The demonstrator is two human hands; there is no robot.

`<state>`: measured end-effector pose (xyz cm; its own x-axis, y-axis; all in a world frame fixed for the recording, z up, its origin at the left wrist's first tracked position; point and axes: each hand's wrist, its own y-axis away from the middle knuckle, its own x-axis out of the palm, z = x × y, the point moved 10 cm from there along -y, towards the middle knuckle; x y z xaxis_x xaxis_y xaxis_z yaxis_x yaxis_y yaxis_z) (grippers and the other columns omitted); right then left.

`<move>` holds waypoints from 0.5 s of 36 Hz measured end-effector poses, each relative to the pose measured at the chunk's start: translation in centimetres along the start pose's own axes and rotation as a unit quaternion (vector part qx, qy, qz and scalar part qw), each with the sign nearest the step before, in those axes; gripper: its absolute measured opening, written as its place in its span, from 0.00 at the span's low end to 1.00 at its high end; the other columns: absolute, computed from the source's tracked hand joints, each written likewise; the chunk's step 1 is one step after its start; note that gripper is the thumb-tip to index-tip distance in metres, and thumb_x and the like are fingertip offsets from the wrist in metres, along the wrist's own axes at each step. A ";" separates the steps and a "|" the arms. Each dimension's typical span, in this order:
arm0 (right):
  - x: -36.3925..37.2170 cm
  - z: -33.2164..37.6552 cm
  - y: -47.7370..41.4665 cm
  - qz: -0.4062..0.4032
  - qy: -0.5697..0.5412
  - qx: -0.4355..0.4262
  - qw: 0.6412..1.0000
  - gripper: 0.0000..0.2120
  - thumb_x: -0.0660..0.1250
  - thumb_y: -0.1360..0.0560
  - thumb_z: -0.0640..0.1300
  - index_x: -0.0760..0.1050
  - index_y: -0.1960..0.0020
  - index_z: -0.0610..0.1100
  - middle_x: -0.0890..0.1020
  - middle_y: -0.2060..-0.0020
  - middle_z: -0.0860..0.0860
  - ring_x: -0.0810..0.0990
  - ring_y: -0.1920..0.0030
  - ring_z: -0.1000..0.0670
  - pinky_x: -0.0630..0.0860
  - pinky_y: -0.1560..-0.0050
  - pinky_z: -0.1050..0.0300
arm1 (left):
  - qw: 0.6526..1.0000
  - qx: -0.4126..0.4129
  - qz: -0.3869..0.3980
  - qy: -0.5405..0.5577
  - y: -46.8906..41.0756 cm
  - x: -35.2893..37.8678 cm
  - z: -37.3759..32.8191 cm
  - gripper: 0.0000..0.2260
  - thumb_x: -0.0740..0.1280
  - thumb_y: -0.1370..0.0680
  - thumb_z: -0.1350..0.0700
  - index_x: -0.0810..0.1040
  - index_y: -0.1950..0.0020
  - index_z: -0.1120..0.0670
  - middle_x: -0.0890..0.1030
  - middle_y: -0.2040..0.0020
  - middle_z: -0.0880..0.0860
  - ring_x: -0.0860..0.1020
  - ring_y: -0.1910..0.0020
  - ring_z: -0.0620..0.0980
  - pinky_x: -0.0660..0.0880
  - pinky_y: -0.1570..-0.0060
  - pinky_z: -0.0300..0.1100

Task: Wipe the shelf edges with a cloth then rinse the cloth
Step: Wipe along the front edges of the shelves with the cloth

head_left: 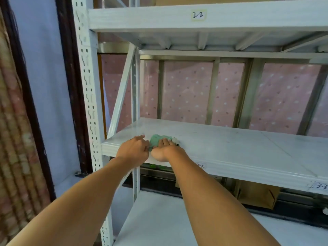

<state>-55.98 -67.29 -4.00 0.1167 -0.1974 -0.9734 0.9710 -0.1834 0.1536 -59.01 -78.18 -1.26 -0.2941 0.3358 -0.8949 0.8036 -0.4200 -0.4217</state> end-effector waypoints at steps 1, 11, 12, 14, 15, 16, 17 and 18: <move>0.0 1.0 -0.3 -0.002 -0.002 -0.001 1.000 0.34 0.44 0.17 0.59 0.36 0.19 0.44 0.38 0.20 0.47 0.39 0.20 0.44 0.40 0.23 0.44 | 1.000 -0.002 0.005 -0.017 -0.1 -0.5 0.8 0.16 0.59 0.21 0.51 0.80 0.36 0.46 0.69 0.25 0.50 0.74 0.32 0.53 0.73 0.39 0.47; 0.8 10.6 -4.8 -0.019 -0.010 -0.020 1.000 0.37 0.49 0.20 0.62 0.39 0.18 0.47 0.42 0.19 0.47 0.44 0.20 0.44 0.46 0.21 0.43 | 0.976 0.027 0.078 -0.199 -1.8 -3.4 8.2 0.13 0.61 0.24 0.50 0.82 0.47 0.51 0.78 0.40 0.51 0.79 0.45 0.52 0.75 0.55 0.45; 1.1 11.4 -5.3 -0.021 -0.008 -0.023 0.999 0.38 0.49 0.20 0.63 0.41 0.18 0.48 0.44 0.19 0.47 0.45 0.20 0.44 0.47 0.22 0.43 | 0.969 0.041 0.087 -0.227 -1.8 -3.4 8.5 0.13 0.61 0.24 0.51 0.82 0.47 0.51 0.78 0.43 0.51 0.79 0.46 0.52 0.76 0.56 0.45; 1.4 12.9 -6.2 -0.027 -0.005 -0.027 0.999 0.37 0.49 0.21 0.63 0.44 0.18 0.48 0.47 0.19 0.47 0.49 0.20 0.43 0.51 0.22 0.42 | 0.955 0.071 0.097 -0.271 -1.9 -3.6 9.0 0.11 0.62 0.24 0.54 0.82 0.47 0.53 0.78 0.48 0.52 0.79 0.49 0.53 0.78 0.56 0.46; 1.5 13.6 -6.6 -0.028 -0.005 -0.029 0.999 0.36 0.49 0.21 0.62 0.45 0.18 0.48 0.48 0.19 0.47 0.50 0.20 0.43 0.52 0.23 0.41 | 0.949 0.082 0.100 -0.287 -1.9 -3.7 9.4 0.11 0.62 0.24 0.56 0.81 0.47 0.54 0.79 0.50 0.52 0.80 0.50 0.53 0.78 0.58 0.46; 1.6 14.3 -7.1 -0.029 -0.006 -0.030 0.999 0.36 0.49 0.21 0.61 0.46 0.18 0.48 0.50 0.19 0.46 0.51 0.20 0.42 0.53 0.23 0.40 | 0.946 0.088 0.100 -0.294 -2.0 -3.8 9.9 0.10 0.62 0.24 0.58 0.81 0.48 0.55 0.80 0.50 0.53 0.80 0.51 0.54 0.77 0.59 0.46; 1.8 15.1 -7.4 -0.026 -0.002 -0.034 0.999 0.35 0.49 0.21 0.60 0.46 0.18 0.48 0.51 0.19 0.45 0.52 0.21 0.42 0.54 0.23 0.39 | 0.947 0.092 0.095 -0.294 -2.1 -3.9 10.4 0.09 0.62 0.24 0.60 0.81 0.48 0.55 0.80 0.51 0.53 0.81 0.52 0.54 0.76 0.61 0.46; 1.9 15.9 -7.7 -0.021 0.004 -0.039 0.999 0.35 0.49 0.21 0.59 0.45 0.18 0.48 0.50 0.19 0.44 0.50 0.20 0.41 0.53 0.23 0.39 | 0.948 0.095 0.089 -0.291 -2.2 -4.0 11.0 0.09 0.62 0.24 0.62 0.80 0.48 0.55 0.80 0.51 0.53 0.81 0.52 0.54 0.76 0.61 0.46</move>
<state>-66.51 -81.58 -4.35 0.0762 -0.1840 -0.9800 0.9883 -0.1161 0.0987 -65.29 -87.87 1.58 -0.4434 -0.2538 -0.8596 0.7762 -0.5884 -0.2267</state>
